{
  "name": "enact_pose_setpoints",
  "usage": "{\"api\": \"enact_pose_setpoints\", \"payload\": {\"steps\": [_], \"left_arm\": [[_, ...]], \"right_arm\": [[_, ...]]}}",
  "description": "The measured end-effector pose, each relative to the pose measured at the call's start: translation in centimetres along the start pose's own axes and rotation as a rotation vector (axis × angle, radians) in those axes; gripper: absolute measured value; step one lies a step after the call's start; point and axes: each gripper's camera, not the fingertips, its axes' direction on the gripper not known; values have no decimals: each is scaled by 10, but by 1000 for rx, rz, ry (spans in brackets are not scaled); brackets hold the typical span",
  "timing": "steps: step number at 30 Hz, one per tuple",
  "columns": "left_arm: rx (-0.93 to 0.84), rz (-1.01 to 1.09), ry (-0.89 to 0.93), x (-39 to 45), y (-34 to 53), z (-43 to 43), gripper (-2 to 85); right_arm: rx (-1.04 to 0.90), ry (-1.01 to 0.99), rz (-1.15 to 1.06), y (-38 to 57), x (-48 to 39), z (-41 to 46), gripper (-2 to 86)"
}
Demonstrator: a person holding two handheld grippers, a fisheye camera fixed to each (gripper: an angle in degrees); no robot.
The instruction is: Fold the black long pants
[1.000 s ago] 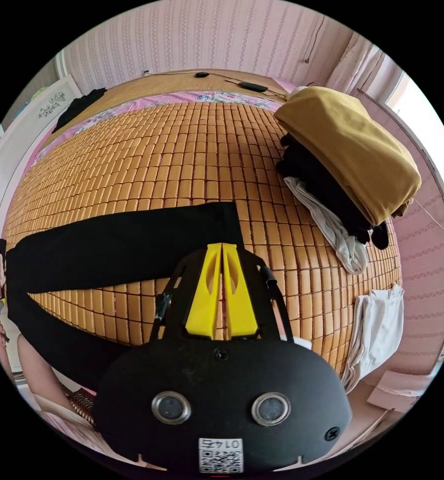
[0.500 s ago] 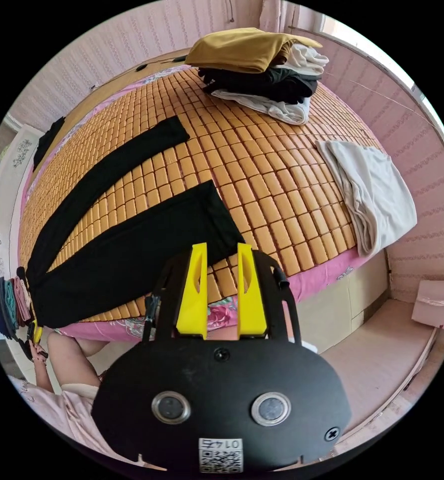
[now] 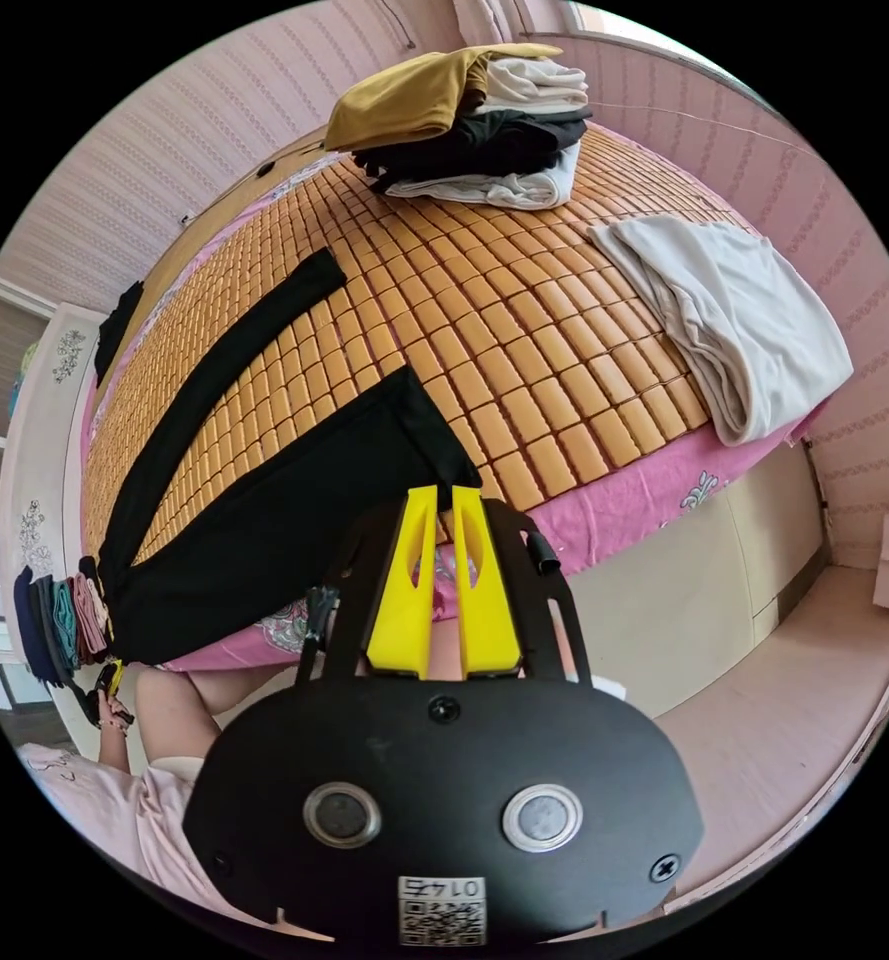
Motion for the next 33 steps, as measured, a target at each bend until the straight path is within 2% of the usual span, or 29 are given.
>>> {"api": "enact_pose_setpoints", "payload": {"steps": [5,9,12,16,19,23,26,33], "left_arm": [[41,-76,107,-14,13,-8,87],[-7,-131,165,-17,14,12,125],[-65,-126,184,-8,8,28,110],[-90,-33,52,9,6,25,40],[-39,5,129,16,10,9,-4],[0,100,124,38,10,-11,-9],[68,126,211,56,4,-32,-9],[178,219,298,122,-50,-44,-8]], "right_arm": [[42,-23,60,20,22,-9,92],[37,-56,94,28,35,0,99],[39,-35,120,29,42,3,67],[31,-45,115,34,52,-3,20],[63,-94,116,43,64,-20,6],[133,-171,116,52,75,-53,1],[196,-205,85,44,73,-82,0],[182,-165,-90,-52,23,-107,2]]}}
